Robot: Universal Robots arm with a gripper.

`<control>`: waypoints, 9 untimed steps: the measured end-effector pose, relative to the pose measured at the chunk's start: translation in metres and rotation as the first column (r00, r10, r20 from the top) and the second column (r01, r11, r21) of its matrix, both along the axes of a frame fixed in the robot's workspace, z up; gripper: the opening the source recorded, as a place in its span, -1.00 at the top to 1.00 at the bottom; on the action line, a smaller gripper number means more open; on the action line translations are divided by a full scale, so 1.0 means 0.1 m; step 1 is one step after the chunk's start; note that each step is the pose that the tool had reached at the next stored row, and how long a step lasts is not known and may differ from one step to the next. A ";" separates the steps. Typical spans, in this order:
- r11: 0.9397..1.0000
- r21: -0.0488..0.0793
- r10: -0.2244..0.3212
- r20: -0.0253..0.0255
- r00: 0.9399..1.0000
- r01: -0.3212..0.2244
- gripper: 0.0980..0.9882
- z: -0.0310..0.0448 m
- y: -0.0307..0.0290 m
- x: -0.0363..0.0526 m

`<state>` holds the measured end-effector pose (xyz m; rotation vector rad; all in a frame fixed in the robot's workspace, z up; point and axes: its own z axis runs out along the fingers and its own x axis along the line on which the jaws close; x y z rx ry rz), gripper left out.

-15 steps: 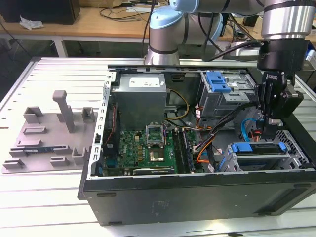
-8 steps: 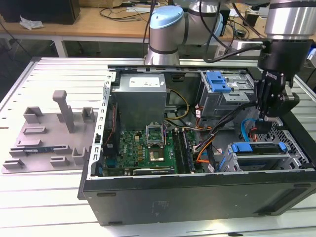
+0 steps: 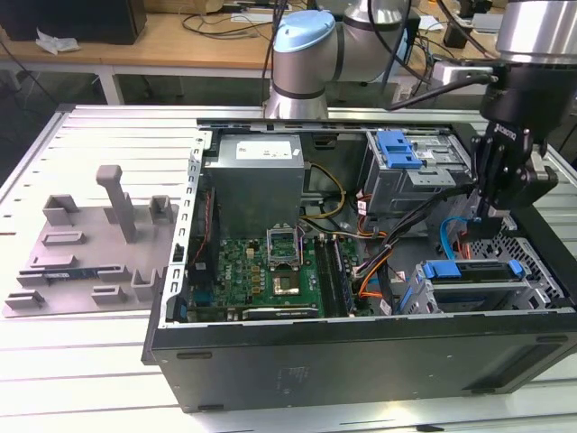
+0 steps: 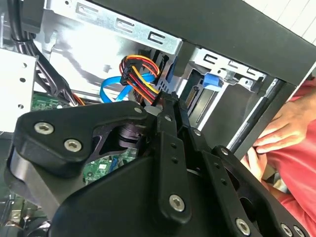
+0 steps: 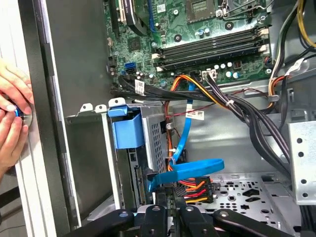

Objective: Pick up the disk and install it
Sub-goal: 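Insert the first disk wire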

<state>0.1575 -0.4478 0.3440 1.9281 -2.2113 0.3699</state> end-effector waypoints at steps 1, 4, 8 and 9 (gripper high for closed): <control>1.000 0.009 0.000 0.000 1.000 0.000 0.84 0.015 -0.013 0.000; 1.000 0.020 0.001 0.000 1.000 -0.001 0.84 0.030 -0.041 0.000; 0.999 0.051 0.002 -0.004 1.000 -0.002 0.84 0.031 -0.147 0.000; 0.998 0.066 0.002 -0.005 1.000 -0.002 0.84 0.030 -0.189 0.000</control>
